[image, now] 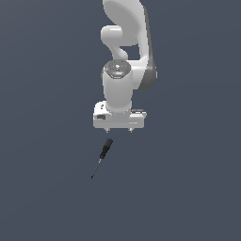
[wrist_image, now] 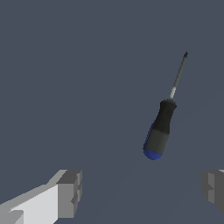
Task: Pick up the object and move it to a goal position.
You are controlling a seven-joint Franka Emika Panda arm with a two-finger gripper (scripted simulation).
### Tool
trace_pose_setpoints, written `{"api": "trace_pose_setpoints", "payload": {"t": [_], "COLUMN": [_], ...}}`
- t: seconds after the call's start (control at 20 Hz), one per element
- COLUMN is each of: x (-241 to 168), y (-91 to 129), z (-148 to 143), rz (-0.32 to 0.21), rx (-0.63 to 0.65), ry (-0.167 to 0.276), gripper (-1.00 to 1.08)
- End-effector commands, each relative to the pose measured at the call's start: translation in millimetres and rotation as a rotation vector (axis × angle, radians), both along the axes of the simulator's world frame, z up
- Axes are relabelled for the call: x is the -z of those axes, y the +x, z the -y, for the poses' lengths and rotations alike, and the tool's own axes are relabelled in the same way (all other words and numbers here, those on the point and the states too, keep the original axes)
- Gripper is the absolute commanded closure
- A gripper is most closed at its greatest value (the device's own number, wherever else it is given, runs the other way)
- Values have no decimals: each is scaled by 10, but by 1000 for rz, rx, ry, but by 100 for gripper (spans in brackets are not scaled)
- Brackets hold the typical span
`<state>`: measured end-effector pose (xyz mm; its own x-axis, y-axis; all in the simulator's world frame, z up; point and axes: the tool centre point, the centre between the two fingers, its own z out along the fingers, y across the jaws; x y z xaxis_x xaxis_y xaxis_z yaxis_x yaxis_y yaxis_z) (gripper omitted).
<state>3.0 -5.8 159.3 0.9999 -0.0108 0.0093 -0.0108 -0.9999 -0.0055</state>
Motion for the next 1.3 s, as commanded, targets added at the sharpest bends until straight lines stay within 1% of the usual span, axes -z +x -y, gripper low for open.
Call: {"api": "trace_pose_setpoints", "payload": {"t": [0.0,0.15,0.35,0.5,0.85,1.25], "x": [0,-38,-177,-225,-205,-5], "y": [0,21,101,130,133,263], "z": [0,-15,-71,-90,-76,97], "rz": [0,9,41,52,49,37], "rx": [0,-10,-47,-59,-52,28], "ry": [0,-2,-9,-12,-11,-5], "gripper": [-92,-92,-92,-92,-92,-92]}}
